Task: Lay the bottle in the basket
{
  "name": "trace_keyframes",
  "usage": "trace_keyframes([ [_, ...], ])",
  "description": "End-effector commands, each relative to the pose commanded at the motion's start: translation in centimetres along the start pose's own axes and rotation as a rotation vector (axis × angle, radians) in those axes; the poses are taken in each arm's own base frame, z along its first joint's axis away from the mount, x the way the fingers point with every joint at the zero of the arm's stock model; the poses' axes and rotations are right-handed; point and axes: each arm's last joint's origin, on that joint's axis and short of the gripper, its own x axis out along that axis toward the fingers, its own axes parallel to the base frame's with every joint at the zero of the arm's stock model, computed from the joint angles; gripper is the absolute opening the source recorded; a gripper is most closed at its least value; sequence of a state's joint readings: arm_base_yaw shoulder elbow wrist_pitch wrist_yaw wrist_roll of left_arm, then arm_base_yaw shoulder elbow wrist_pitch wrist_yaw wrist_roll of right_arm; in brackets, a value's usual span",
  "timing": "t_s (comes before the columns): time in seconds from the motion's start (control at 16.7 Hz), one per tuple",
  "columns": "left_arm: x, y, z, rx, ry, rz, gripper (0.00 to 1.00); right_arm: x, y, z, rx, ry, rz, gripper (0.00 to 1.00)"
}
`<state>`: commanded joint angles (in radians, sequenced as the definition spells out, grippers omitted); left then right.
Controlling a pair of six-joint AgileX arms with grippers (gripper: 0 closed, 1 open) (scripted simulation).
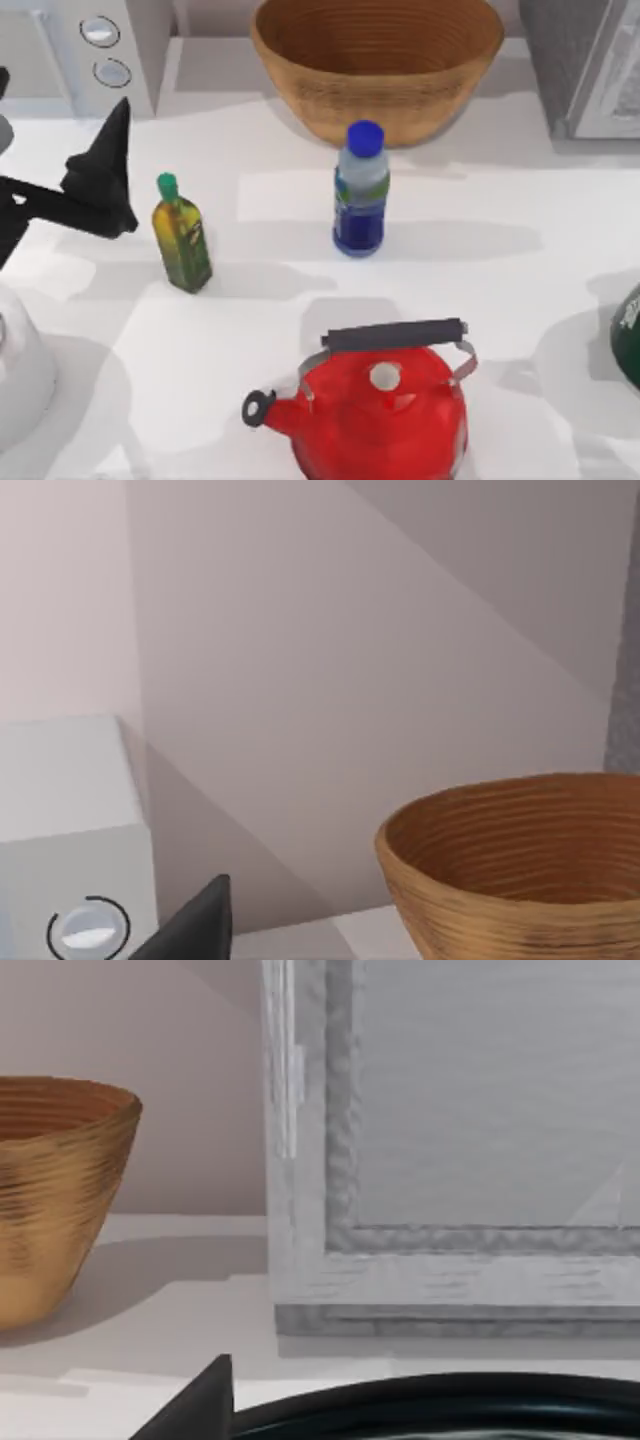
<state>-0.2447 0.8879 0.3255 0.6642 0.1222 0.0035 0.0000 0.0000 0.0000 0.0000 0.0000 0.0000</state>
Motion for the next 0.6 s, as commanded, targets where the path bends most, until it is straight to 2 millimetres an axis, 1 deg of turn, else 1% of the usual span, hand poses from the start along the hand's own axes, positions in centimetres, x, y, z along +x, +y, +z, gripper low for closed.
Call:
trace_keyframes([
  [0.12,3.0,-0.8,-0.6,-0.005,-0.005,-0.075,1.00,0.0,0.0,0.0,0.000,0.000,0.000,1.00],
  [0.3,7.2,-2.6,-3.0,-0.013,-0.005,-0.186,1.00,0.0,0.0,0.0,0.000,0.000,0.000,1.00],
  [0.48,10.5,-4.8,-6.8,-0.019,0.004,-0.286,1.00,0.0,0.0,0.0,0.000,0.000,0.000,1.00],
  [0.6,11.9,-6.1,-9.8,-0.023,0.015,-0.344,1.00,0.0,0.0,0.0,0.000,0.000,0.000,1.00],
])
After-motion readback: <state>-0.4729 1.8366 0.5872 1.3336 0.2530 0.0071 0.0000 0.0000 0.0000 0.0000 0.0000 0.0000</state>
